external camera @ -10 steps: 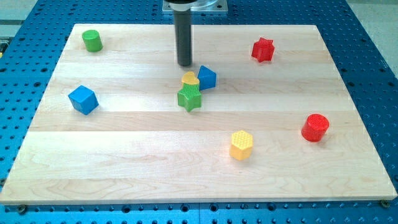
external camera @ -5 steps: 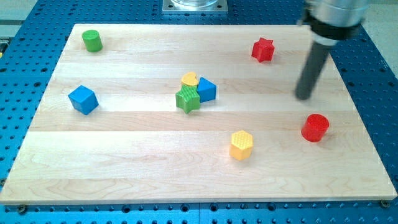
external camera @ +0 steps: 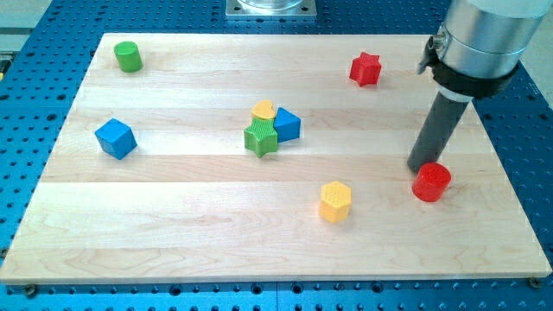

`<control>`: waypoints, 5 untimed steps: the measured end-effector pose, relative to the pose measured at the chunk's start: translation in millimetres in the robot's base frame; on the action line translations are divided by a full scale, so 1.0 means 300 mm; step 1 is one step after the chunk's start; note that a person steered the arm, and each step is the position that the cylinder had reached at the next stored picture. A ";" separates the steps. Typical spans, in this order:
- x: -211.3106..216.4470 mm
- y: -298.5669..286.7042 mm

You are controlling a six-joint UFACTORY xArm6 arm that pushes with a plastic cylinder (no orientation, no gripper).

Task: Place the red circle vertically above the yellow heart

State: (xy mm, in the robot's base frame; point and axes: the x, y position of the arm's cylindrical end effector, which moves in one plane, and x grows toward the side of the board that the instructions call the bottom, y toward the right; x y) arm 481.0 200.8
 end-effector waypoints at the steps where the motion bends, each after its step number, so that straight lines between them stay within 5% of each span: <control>1: 0.043 0.183; 2: 0.171 0.141; 3: 0.152 -0.048; 5: -0.177 -0.477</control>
State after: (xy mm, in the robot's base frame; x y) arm 428.0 57.7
